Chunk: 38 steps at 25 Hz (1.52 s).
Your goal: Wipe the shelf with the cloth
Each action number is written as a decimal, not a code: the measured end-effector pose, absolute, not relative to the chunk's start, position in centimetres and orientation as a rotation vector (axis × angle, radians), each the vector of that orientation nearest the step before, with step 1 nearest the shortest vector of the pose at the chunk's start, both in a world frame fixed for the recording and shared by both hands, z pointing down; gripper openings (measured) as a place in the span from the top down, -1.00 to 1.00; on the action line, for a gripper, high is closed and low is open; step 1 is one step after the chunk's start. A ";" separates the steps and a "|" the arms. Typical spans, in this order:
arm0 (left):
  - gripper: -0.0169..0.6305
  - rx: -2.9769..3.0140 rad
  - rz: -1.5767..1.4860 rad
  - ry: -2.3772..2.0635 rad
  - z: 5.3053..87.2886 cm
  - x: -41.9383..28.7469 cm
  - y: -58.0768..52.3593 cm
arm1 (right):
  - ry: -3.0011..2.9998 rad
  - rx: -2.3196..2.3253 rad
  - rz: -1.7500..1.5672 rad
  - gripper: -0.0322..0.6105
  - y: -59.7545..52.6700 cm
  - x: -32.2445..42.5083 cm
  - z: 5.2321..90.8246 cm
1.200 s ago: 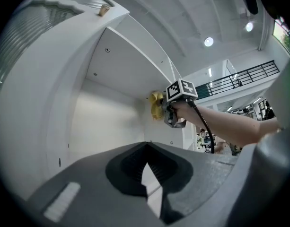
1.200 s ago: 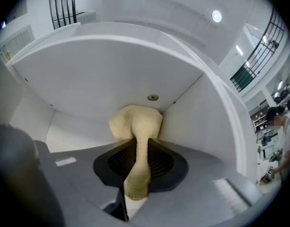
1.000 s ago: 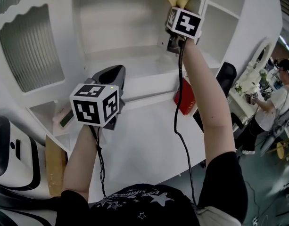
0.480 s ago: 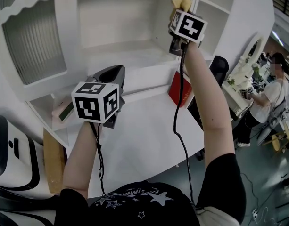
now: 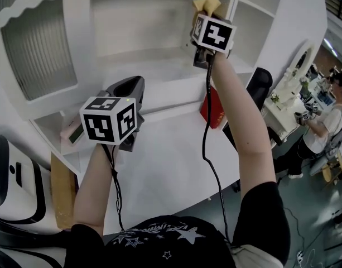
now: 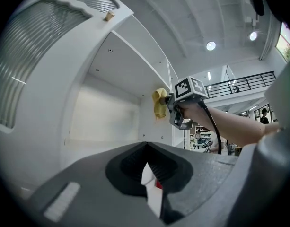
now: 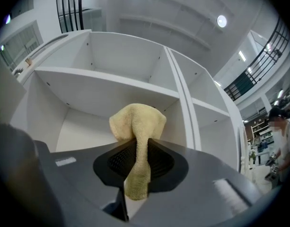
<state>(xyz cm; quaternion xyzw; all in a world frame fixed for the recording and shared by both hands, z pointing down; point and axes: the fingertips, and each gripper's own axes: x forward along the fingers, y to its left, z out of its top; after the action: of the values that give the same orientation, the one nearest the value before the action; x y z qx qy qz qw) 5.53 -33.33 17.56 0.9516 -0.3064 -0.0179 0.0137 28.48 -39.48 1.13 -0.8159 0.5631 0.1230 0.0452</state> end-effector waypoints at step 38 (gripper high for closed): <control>0.94 2.897 -0.069 -1.102 17.2 5.6 -38.4 | 1.857 -2.550 0.222 0.64 -56.5 31.1 6.8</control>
<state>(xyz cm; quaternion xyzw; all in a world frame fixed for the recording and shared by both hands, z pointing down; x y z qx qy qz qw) 5.56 -38.42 17.24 0.9343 -0.3553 -0.0224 0.0205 31.12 -56.52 6.79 -0.8063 0.5872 0.0701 -0.0106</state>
